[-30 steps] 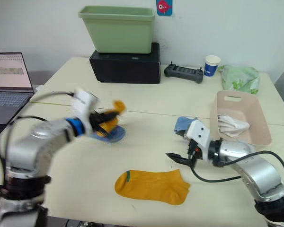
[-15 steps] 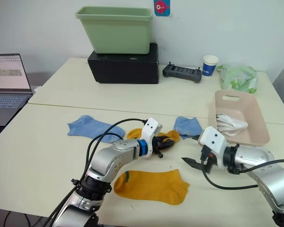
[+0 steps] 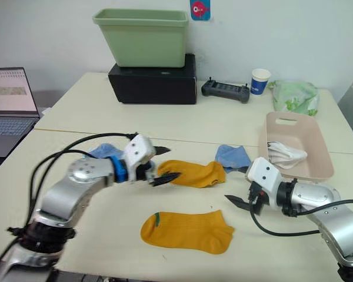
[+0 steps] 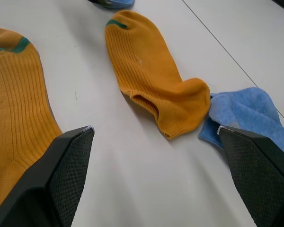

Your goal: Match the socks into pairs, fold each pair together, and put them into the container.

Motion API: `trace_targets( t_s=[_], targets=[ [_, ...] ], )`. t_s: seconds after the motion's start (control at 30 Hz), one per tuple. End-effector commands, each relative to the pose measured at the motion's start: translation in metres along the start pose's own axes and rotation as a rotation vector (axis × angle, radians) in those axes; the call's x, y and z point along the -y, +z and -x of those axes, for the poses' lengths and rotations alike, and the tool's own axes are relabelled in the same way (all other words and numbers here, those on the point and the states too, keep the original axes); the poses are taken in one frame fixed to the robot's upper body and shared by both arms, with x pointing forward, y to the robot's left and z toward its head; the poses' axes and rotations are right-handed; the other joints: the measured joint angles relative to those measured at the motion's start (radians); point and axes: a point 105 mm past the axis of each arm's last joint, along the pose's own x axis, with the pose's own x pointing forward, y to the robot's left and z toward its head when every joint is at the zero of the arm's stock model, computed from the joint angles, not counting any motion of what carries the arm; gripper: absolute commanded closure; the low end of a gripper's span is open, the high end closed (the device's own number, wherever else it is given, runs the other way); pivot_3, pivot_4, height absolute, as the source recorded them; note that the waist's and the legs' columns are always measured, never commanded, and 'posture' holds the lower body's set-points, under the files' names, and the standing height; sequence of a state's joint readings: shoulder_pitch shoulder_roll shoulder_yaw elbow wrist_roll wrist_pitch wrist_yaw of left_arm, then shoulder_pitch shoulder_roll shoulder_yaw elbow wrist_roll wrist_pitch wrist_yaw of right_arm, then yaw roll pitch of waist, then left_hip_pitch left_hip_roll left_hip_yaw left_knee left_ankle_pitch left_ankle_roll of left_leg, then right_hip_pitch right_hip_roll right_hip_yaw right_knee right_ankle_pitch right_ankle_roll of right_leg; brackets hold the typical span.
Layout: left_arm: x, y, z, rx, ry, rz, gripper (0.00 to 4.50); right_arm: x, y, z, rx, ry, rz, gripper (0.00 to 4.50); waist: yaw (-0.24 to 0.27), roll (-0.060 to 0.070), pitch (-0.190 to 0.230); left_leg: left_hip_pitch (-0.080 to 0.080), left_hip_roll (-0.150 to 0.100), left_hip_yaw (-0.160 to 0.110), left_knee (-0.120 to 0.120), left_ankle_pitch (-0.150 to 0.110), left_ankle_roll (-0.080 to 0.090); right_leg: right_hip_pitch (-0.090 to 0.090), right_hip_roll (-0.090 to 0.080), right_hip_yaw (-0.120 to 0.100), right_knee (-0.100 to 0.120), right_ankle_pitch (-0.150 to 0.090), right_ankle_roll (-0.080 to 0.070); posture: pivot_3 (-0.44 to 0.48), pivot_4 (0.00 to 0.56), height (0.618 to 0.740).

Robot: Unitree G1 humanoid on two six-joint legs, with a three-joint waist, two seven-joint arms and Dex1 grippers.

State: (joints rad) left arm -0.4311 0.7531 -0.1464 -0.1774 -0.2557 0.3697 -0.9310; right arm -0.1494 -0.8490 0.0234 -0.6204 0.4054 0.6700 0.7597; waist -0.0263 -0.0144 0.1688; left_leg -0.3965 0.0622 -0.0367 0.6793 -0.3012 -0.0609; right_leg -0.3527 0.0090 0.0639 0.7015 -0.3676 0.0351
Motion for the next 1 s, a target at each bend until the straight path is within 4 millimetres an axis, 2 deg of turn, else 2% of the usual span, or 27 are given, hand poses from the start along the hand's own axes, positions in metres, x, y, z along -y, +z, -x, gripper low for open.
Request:
trace_targets(
  t_s=[0.03, 0.17, 0.23, 0.33, 0.43, 0.53, 0.83, 0.9, 1.0],
  targets=[
    [-0.007, -0.011, 0.012, -0.032, -0.089, -0.227, 0.02, 0.002, 0.012, -0.002, 0.038, -0.001, 0.058, 0.0, 0.004, 0.0, 0.0, 0.0, 0.0, 0.0, 0.0, 0.0, 0.0, 0.0, 0.0, -0.001, 0.0, 0.0, 0.0, 0.0, 0.15, 0.72],
    [-0.012, -0.028, 0.011, -0.079, -0.138, -0.34, 0.02, 0.002, 0.014, -0.005, 0.042, 0.003, 0.063, 0.0, 0.012, 0.0, 0.0, -0.001, -0.001, 0.002, 0.0, 0.0, 0.0, 0.0, -0.001, -0.003, -0.003, 0.0, 0.0, 0.0, 0.15, 0.72],
    [-0.023, -0.038, -0.004, -0.101, -0.103, -0.386, 0.02, 0.001, 0.014, -0.007, 0.042, 0.008, 0.073, 0.0, 0.019, 0.0, 0.0, -0.002, -0.001, 0.002, 0.0, 0.0, 0.0, -0.001, -0.001, -0.003, -0.003, 0.0, 0.0, 0.0, 0.15, 0.72],
    [-0.021, -0.053, -0.016, -0.139, -0.138, -0.441, 0.02, 0.0, 0.016, -0.008, 0.046, 0.01, 0.093, 0.0, 0.022, 0.0, 0.0, -0.002, -0.001, 0.002, 0.0, -0.001, 0.001, -0.001, -0.001, -0.004, -0.002, 0.0, 0.0, 0.0, 0.15, 0.72],
    [-0.027, -0.062, -0.024, -0.168, -0.105, -0.459, 0.6, -0.001, 0.02, -0.01, 0.072, 0.012, 0.089, 0.0, 0.022, 0.0, 0.0, -0.002, -0.001, 0.003, 0.0, -0.001, 0.002, -0.001, -0.001, -0.003, -0.002, 0.0, 0.0, 0.0, 0.15, 0.72],
    [-0.023, -0.065, -0.026, -0.175, -0.15, -0.484, 1.56, 0.001, 0.02, -0.016, 0.067, 0.004, 0.14, 0.0, 0.021, 0.0, 0.0, 0.0, -0.001, 0.002, 0.001, -0.001, 0.002, -0.001, -0.001, -0.003, 0.001, 0.0, 0.0, 0.0, 0.15, 0.72],
    [-0.022, -0.058, -0.023, -0.143, -0.155, -0.494, 4.49, 0.006, 0.007, -0.053, 0.006, 0.042, 0.462, 0.0, 0.014, 0.001, 0.0, 0.001, 0.0, 0.005, 0.001, -0.001, 0.003, -0.003, 0.0, -0.001, 0.005, 0.0, 0.0, 0.0, 0.15, 0.72],
    [-0.021, -0.058, -0.023, -0.145, -0.156, -0.496, 4.49, 0.007, 0.003, -0.06, -0.002, 0.049, 0.526, 0.0, 0.009, 0.001, 0.0, 0.0, 0.0, 0.005, 0.001, 0.0, 0.003, -0.005, 0.0, 0.0, 0.006, 0.0, 0.0, 0.0, 0.15, 0.72],
    [-0.02, -0.059, -0.022, -0.146, -0.162, -0.491, 4.5, 0.005, -0.001, -0.069, 0.017, 0.052, 0.594, 0.6, 0.005, 0.001, 0.0, 0.0, 0.0, 0.005, 0.001, 0.0, 0.003, -0.005, 0.0, -0.001, 0.006, 0.0, 0.0, 0.0, 0.15, 0.72]
  ],
)
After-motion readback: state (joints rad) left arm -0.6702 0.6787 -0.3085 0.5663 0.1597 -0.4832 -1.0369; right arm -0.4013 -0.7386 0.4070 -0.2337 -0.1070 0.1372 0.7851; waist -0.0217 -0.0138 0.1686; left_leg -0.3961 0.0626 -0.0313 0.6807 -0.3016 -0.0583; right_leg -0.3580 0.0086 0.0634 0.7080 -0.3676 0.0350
